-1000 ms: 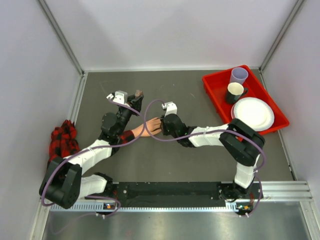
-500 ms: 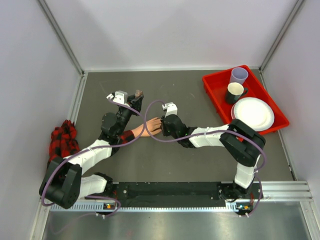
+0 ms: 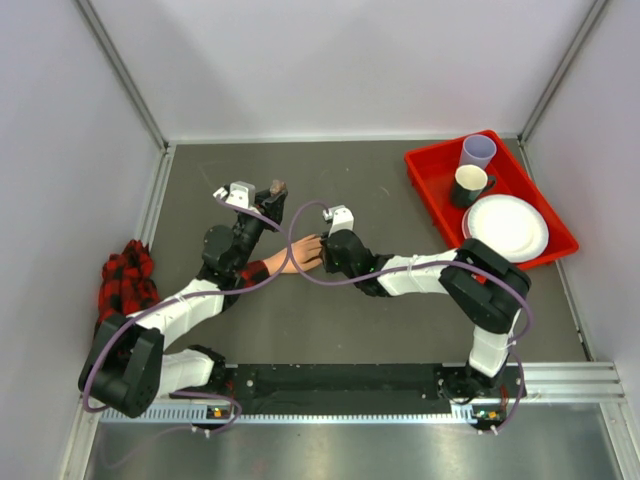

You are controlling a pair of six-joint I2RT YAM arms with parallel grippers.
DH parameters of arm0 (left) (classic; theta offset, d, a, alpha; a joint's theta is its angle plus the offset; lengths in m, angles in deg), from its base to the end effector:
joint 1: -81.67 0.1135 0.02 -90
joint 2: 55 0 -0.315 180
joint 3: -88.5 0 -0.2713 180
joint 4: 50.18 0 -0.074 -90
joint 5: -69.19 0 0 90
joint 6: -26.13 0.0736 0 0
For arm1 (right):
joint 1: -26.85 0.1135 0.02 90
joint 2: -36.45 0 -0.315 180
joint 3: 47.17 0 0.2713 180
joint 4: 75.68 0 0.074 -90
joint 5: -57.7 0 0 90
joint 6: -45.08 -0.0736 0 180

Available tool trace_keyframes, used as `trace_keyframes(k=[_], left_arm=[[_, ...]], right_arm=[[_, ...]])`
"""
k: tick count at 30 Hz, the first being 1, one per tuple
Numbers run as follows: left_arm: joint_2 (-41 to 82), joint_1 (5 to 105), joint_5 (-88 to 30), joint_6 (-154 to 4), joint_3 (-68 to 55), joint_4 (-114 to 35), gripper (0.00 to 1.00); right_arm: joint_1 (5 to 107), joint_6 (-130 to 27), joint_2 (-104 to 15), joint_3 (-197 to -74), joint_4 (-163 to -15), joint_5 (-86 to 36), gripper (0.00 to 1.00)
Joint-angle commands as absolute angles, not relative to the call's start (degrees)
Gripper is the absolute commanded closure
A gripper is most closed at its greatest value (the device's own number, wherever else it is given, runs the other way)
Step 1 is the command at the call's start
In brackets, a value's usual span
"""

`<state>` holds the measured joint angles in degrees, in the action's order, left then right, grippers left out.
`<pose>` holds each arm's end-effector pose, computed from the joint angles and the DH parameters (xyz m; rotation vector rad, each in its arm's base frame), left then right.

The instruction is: Paint the nails

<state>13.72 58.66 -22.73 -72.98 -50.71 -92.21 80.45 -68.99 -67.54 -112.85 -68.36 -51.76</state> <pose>0.2646 -0.1150 0.3159 0.1909 1.3280 -0.4974 0.2761 0.3331 0.1771 -0.3384 2.0843 0.4651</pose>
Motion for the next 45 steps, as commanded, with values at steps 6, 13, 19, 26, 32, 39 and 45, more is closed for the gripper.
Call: trace_keyframes(k=[6, 13, 19, 26, 32, 39, 45], left_arm=[[12.41, 58.9, -23.27, -73.54, -50.6, -94.44, 1.0], [12.23, 58.99, -23.28, -73.54, -50.68, -94.44, 1.0], [12.14, 58.99, -23.27, -73.54, -50.68, -94.44, 1.0], [12.23, 58.99, -23.19, -73.54, -50.68, -94.44, 1.0], [11.79, 58.99, -23.19, -73.45, -50.77, -94.27, 1.0], [11.79, 58.9, -23.19, -73.45, -50.77, -94.27, 1.0], [11.79, 58.99, -23.19, -73.45, -50.77, -94.27, 1.0]], right_arm=[[81.25, -68.47, -64.63, -113.2, -66.22, -51.99, 1.0], [81.25, -68.47, -64.54, -113.12, -65.95, -51.73, 1.0], [81.43, -68.21, -64.45, -113.29, -65.69, -51.9, 1.0], [81.51, -68.21, -64.37, -113.21, -65.6, -51.64, 1.0], [81.69, -68.21, -64.54, -113.56, -65.34, -51.11, 1.0], [81.87, -68.03, -64.54, -113.82, -65.34, -51.2, 1.0], [81.78, -68.03, -64.46, -113.82, -65.51, -51.72, 1.0]])
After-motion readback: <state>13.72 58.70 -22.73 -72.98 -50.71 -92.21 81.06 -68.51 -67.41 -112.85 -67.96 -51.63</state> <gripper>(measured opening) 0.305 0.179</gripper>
